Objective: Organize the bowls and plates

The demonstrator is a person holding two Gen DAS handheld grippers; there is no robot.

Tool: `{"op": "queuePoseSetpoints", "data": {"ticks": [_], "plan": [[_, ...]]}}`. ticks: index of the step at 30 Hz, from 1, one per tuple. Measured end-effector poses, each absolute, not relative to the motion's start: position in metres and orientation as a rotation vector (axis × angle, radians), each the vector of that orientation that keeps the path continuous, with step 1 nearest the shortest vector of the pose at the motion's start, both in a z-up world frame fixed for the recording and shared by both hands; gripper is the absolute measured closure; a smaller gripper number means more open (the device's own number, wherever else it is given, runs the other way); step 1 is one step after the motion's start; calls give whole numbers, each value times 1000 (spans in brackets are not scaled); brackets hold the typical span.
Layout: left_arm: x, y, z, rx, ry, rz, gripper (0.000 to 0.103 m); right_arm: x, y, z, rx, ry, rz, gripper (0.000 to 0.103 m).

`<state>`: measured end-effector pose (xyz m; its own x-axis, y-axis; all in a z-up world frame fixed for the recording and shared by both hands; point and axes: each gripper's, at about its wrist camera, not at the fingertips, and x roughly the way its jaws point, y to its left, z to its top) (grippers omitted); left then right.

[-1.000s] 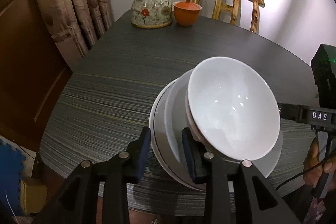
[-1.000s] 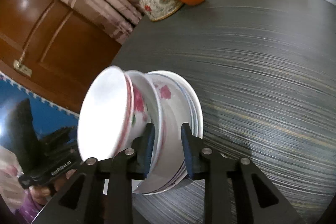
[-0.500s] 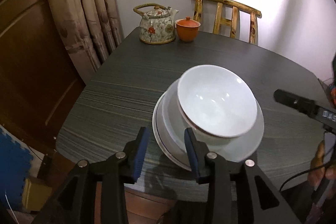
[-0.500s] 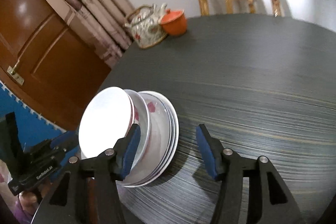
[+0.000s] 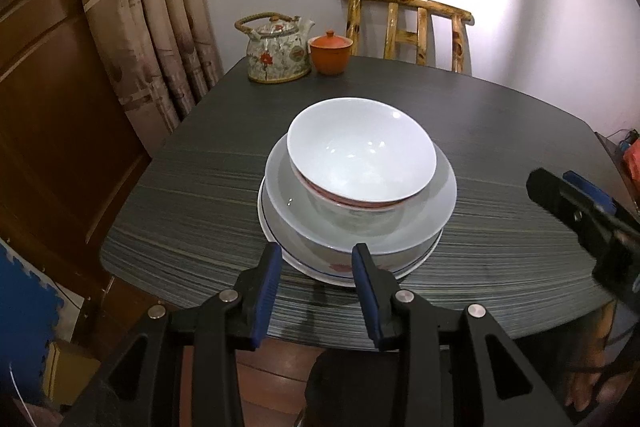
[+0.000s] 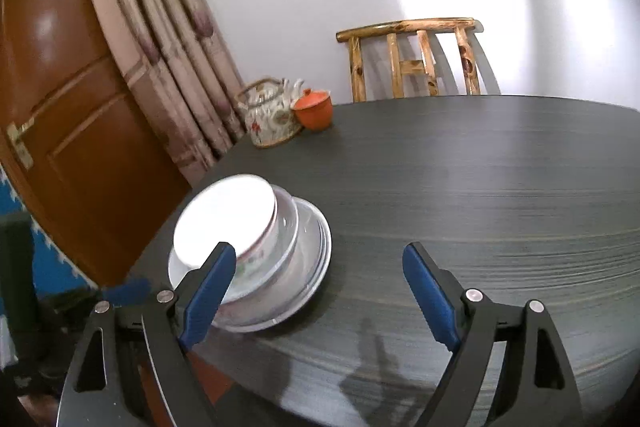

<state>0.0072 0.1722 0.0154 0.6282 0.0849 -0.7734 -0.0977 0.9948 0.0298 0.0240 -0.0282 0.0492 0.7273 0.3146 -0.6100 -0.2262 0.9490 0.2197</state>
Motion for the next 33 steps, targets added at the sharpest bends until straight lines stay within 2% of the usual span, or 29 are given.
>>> {"op": "queuePoseSetpoints", "data": {"ticks": [9,33], "plan": [[2,170,28,-11,841,99,66,-3,-17,70,66,602,254,15],[0,171,33,-23,850,109,64,-14,-7,75,61,605,254,12]]}}
